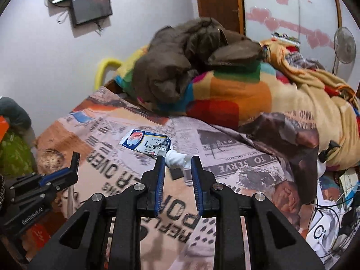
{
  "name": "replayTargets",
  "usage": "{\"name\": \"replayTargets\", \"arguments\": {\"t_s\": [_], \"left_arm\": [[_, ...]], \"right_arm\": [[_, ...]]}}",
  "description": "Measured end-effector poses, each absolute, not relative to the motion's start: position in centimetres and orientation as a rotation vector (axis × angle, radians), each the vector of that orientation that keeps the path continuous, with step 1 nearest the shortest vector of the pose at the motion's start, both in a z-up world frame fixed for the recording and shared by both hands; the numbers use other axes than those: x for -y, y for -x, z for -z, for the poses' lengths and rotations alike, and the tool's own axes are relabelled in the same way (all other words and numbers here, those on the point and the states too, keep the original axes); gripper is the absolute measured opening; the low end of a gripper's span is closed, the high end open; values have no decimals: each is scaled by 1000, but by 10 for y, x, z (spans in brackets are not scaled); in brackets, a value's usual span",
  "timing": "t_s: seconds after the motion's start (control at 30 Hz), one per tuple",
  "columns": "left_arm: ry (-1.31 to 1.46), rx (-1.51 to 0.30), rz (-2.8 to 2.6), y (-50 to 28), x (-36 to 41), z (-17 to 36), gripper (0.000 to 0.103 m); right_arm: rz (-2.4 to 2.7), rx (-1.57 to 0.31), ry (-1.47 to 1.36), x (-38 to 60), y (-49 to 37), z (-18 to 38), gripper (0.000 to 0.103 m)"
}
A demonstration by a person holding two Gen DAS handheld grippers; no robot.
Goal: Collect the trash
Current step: 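Grasp the clear pen with the left gripper while the right grasps the toothpaste tube, then carry the pen and toothpaste tube down to the white cup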
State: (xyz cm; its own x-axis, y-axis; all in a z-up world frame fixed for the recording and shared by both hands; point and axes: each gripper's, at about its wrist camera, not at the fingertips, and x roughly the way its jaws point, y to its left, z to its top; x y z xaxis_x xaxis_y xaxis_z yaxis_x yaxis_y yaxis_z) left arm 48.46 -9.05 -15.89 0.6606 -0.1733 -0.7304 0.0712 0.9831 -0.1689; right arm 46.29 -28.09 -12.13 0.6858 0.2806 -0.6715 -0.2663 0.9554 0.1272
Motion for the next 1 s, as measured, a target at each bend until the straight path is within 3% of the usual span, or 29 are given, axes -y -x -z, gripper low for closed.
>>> {"name": "replayTargets", "arguments": {"t_s": [0.4,1.0], "left_arm": [[119,-714,108,-383,44,79,12],[188,-650,-105,-238,-81,62,12]], "right_arm": [[-442,-652,25,230,-383,60,21],[-719,-674,120,95,-303,64,21]]}}
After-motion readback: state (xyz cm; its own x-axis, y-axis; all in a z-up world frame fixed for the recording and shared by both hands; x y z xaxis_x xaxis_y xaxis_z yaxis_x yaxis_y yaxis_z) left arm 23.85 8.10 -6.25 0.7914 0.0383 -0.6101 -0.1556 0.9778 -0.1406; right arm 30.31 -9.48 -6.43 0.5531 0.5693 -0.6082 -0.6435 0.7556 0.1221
